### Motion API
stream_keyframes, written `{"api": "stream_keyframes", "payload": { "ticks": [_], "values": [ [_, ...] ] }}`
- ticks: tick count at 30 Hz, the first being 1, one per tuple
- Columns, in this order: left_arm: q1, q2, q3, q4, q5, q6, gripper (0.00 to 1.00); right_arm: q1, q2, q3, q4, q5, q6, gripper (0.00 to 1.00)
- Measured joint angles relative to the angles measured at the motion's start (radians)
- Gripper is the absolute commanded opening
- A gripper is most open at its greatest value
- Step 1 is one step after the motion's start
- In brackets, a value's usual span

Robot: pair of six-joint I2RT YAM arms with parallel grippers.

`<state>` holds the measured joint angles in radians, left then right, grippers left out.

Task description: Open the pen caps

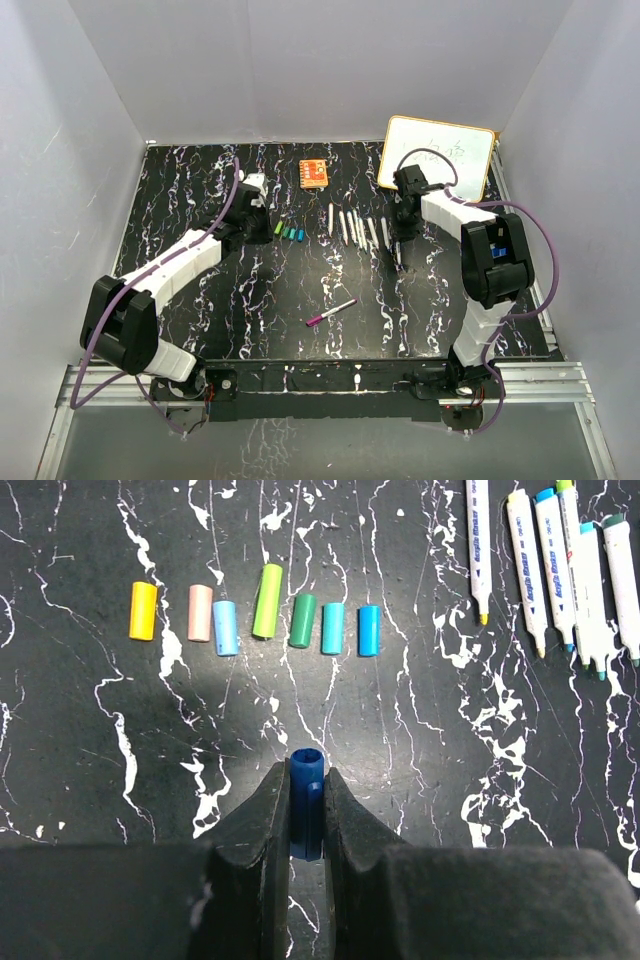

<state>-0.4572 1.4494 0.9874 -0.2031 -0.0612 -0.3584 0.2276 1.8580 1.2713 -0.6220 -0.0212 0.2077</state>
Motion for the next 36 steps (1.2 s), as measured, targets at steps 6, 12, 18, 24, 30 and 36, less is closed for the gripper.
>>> {"api": "stream_keyframes", "payload": {
  "ticks": [6,12,18,24,30,36],
  "values": [
    [0.019,0.000,-0.003,0.000,0.010,0.003,0.00,-0.013,0.006,-0.024,0.002,0.014,0.003,0.02],
    [0.029,0.000,-0.011,0.001,0.019,0.005,0.00,-0.019,0.010,-0.026,0.011,0.019,0.004,0.09],
    [0.042,0.000,-0.019,0.000,0.021,0.008,0.00,-0.021,0.014,-0.026,0.024,0.019,0.007,0.18],
    [0.050,0.000,-0.019,0.000,0.022,0.009,0.00,-0.021,0.021,-0.026,0.027,0.018,0.009,0.22],
    [0.051,0.000,-0.019,0.000,0.022,0.011,0.00,-0.025,0.021,-0.028,0.032,0.015,0.011,0.23],
    [0.069,0.000,-0.019,0.000,0.020,0.024,0.00,-0.027,0.021,-0.032,0.047,0.015,0.015,0.24]
  ]
}}
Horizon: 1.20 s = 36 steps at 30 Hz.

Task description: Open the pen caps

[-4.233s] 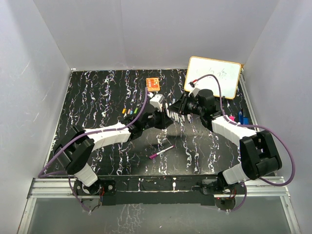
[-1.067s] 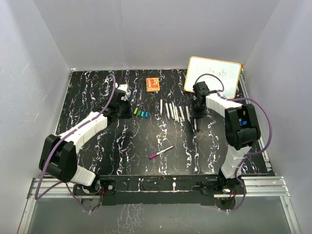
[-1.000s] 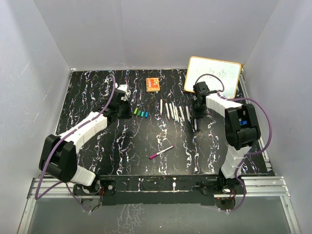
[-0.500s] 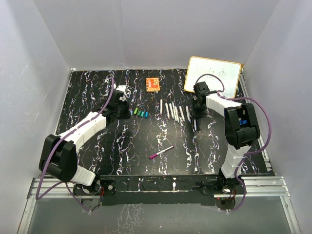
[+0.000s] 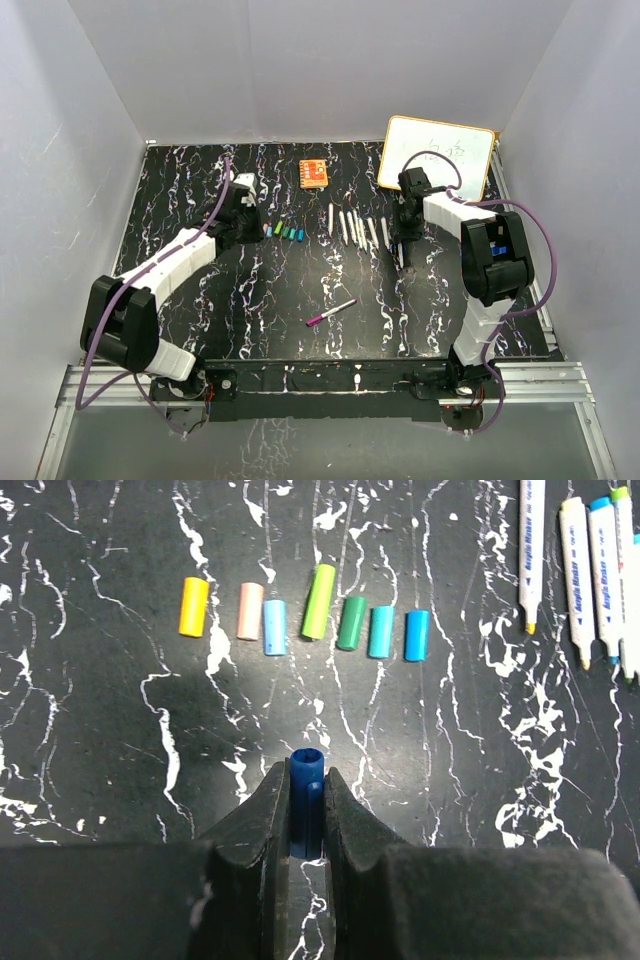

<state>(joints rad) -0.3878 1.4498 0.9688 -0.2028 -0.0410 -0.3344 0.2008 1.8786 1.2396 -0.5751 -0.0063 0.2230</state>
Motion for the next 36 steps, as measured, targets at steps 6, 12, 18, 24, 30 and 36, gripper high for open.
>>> {"api": "stream_keyframes", "payload": {
  "ticks": [6,12,18,24,30,36],
  "values": [
    [0.047,0.064,0.021,0.013,0.000,0.014,0.00,-0.003,-0.014,-0.014,0.019,-0.003,0.016,0.24],
    [0.074,0.161,0.040,0.023,-0.004,0.024,0.00,-0.012,-0.078,-0.026,0.026,-0.003,0.024,0.25],
    [0.088,0.217,0.056,0.019,-0.043,0.037,0.00,-0.014,-0.198,-0.026,0.037,-0.004,0.034,0.25],
    [0.100,0.255,0.112,0.015,-0.116,0.064,0.02,-0.014,-0.261,-0.029,0.065,-0.026,0.037,0.26],
    [0.116,0.310,0.132,0.014,-0.153,0.087,0.03,-0.014,-0.302,-0.088,0.109,-0.131,0.041,0.27],
    [0.143,0.372,0.145,0.014,-0.159,0.103,0.04,-0.013,-0.357,-0.139,0.117,-0.197,0.038,0.28]
  ]
}}
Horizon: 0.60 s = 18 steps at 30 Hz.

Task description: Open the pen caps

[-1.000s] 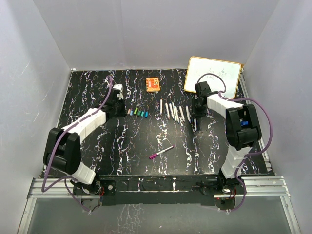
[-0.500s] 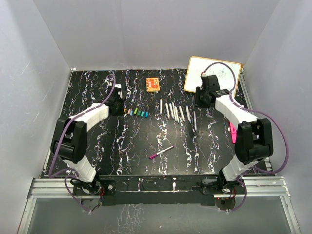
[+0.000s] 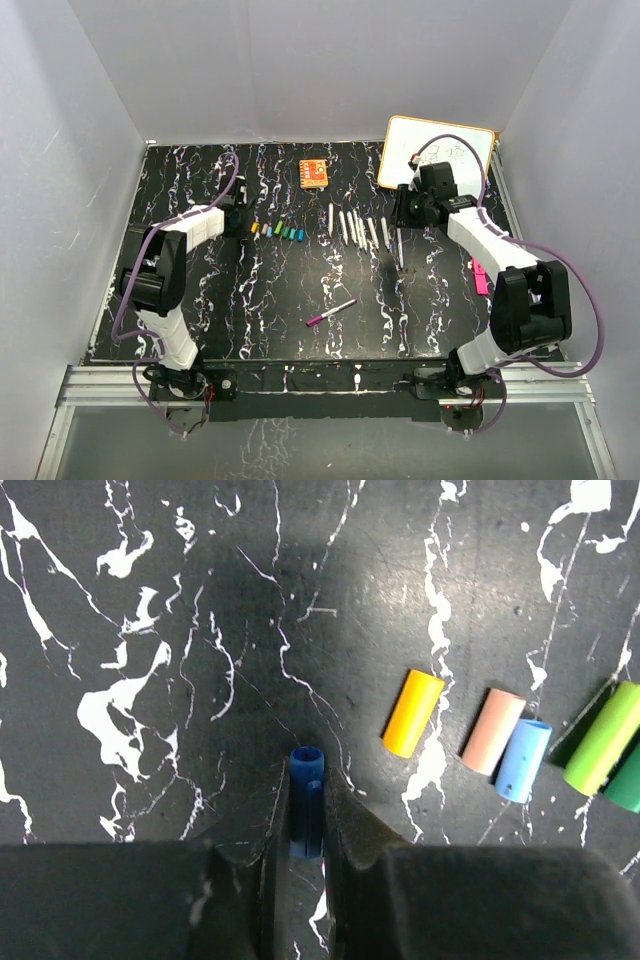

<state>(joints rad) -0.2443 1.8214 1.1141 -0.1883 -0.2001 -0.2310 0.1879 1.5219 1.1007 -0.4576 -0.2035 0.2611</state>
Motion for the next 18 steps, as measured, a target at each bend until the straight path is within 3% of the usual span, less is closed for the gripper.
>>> {"api": "stream_keyframes", "payload": {
  "ticks": [14,18],
  "values": [
    [0.019,0.059,0.049,0.026,0.016,0.030,0.08,0.063,-0.027,-0.018,0.042,-0.053,0.000,0.28],
    [0.020,0.068,0.055,0.031,0.026,0.037,0.16,0.068,-0.028,-0.019,0.043,-0.055,0.001,0.28]
  ]
}}
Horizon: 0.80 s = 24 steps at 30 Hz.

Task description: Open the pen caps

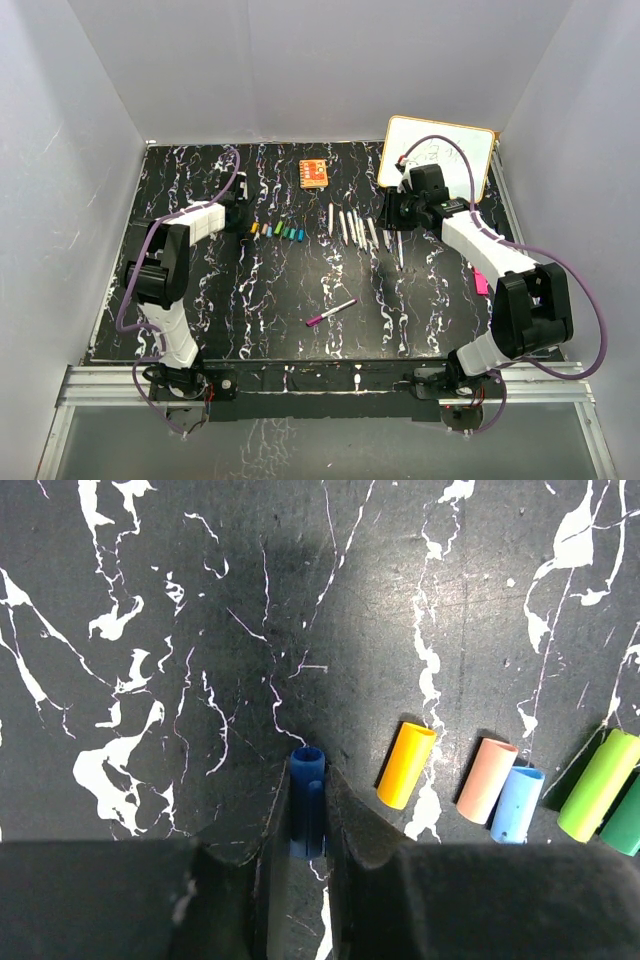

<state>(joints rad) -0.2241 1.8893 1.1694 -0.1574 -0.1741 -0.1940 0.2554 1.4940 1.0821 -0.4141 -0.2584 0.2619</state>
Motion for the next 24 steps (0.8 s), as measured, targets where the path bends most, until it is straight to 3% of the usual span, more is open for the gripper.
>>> {"api": "stream_keyframes", "payload": {
  "ticks": [8,20,24],
  "values": [
    [0.002,0.004,0.006,-0.003,0.010,0.004,0.25,0.005,0.000,-0.001,0.000,-0.001,0.002,0.28],
    [0.005,-0.001,0.010,-0.012,0.002,0.002,0.30,0.006,-0.002,-0.022,0.009,-0.003,0.002,0.28],
    [0.005,-0.037,0.045,-0.039,-0.021,0.002,0.39,0.006,-0.005,-0.029,0.010,-0.003,0.003,0.28]
  ]
}}
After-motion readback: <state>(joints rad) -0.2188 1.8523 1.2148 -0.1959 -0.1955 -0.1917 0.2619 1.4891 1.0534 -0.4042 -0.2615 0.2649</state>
